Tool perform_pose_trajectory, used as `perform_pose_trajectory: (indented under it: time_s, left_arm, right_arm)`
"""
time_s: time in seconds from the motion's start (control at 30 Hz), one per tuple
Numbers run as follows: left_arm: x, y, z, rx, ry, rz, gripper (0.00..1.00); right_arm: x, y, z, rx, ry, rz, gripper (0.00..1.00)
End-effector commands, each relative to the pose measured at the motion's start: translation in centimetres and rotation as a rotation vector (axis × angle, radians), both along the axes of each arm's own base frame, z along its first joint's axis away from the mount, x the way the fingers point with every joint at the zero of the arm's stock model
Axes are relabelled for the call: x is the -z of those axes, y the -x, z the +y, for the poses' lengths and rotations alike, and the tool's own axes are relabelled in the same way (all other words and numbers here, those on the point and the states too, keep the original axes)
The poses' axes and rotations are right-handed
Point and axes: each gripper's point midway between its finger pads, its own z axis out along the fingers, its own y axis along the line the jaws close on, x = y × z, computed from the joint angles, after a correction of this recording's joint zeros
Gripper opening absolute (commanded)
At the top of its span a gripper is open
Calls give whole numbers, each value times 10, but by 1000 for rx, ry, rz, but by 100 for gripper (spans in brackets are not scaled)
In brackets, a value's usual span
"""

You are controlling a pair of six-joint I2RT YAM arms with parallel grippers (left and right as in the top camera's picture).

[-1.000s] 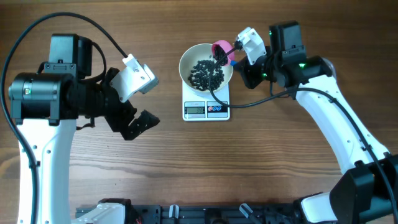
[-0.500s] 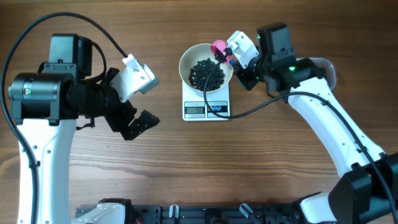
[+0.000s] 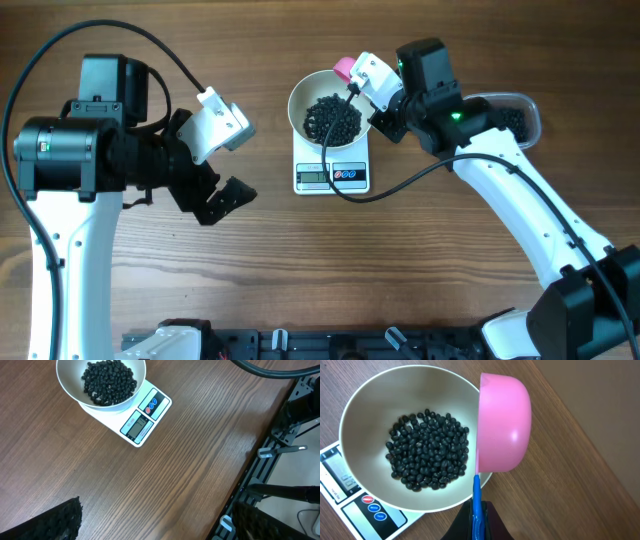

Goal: Scoop item into bowl and weigh 150g on scale
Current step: 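Carry the empty scoop right back toward the bean tub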

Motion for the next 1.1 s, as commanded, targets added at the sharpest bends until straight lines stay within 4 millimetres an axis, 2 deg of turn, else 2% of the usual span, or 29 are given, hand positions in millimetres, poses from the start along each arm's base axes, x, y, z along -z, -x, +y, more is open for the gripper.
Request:
perform_pose_trajectory:
  time_s: [0.0, 0.1, 0.27, 0.4, 0.57, 0.63, 0.93, 1.07]
  left_arm:
    - [-5, 0, 2, 3, -4, -26, 100]
    - [-5, 0, 2, 3, -4, -26, 100]
    - [-5, 0, 2, 3, -4, -26, 100]
    - [-5, 0, 2, 3, -4, -26, 100]
    - [-5, 0, 2, 3, -4, -26, 100]
    - [-5, 0, 2, 3, -4, -26, 100]
    - [-5, 0, 2, 3, -4, -26, 100]
    - [-5, 0, 2, 3, -4, -26, 100]
  right_arm:
    - [4, -3, -1, 63, -27, 22, 4]
    - [-4, -2, -1, 126, -82, 44, 4]
    - [-33, 6, -8, 149, -108, 29, 4]
    - [-50, 17, -34, 250, -124, 57, 4]
    - [-61, 33, -83, 411, -142, 117, 4]
    - [-59, 45, -117, 497, -115, 153, 4]
    - [-41, 60, -212, 766, 26, 219, 4]
    - [-21, 62, -237, 801, 100, 267, 4]
